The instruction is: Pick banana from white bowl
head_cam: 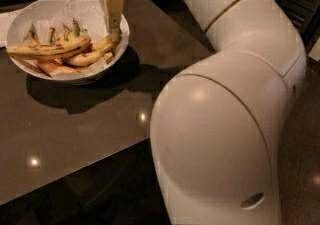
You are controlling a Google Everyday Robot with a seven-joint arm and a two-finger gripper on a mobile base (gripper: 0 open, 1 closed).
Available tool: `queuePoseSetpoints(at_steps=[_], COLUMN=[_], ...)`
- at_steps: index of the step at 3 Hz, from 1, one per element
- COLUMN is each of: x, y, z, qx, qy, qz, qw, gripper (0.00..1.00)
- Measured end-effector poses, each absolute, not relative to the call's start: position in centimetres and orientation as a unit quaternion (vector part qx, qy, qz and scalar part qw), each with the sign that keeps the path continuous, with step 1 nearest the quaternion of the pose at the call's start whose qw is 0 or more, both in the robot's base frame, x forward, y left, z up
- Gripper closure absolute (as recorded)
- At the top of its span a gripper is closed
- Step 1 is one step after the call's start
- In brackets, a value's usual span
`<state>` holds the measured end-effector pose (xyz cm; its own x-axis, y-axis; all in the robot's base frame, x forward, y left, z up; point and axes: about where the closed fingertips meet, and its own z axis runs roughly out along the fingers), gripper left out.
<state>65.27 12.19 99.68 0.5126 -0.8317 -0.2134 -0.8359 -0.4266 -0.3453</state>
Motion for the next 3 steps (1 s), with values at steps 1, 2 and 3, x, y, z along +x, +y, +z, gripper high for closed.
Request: queuePoseSetpoints(at_steps=[1, 2, 3], x=[65.6, 65.6, 65.6], y=[13.3, 14.1, 14.6], z=[98.6, 98.0, 98.0], qx=[-0.848, -0.85, -0.853], qy=[0.494, 0.493, 0.489], qz=[0.001, -0.002, -0.005], qw=[0.193, 0.185, 0.182], gripper=[0.31, 0.27, 0.26])
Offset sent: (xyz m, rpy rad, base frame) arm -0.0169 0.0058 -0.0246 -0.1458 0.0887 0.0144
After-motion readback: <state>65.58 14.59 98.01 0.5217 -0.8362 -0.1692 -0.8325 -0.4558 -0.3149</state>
